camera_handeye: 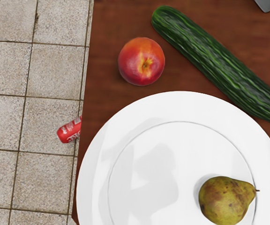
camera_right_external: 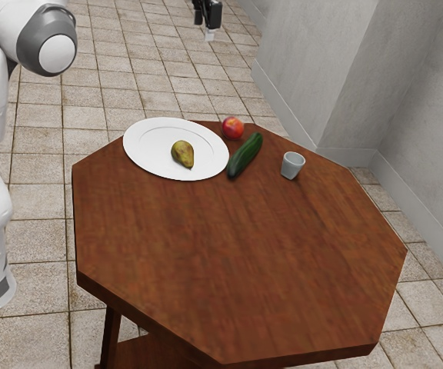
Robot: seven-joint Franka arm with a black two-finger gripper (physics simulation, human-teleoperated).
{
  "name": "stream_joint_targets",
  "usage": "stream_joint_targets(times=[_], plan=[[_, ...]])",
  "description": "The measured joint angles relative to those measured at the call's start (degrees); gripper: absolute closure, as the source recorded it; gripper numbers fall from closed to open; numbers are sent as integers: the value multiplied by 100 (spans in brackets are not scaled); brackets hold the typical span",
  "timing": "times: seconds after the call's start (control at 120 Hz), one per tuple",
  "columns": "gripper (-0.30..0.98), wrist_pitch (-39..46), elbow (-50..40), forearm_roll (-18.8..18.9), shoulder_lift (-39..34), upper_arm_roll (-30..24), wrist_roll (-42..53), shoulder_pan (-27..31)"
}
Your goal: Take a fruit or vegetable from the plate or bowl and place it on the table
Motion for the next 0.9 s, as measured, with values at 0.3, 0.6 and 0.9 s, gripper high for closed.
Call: stream_joint_targets(times=[0.3,0.6,0.9], plan=[[2,11,34,-15,-18,34,165,-14],[2,-865,34,-150,-699,-62,382,-654],[2,-776,-2527,-84,-3187,-2129,455,1243]])
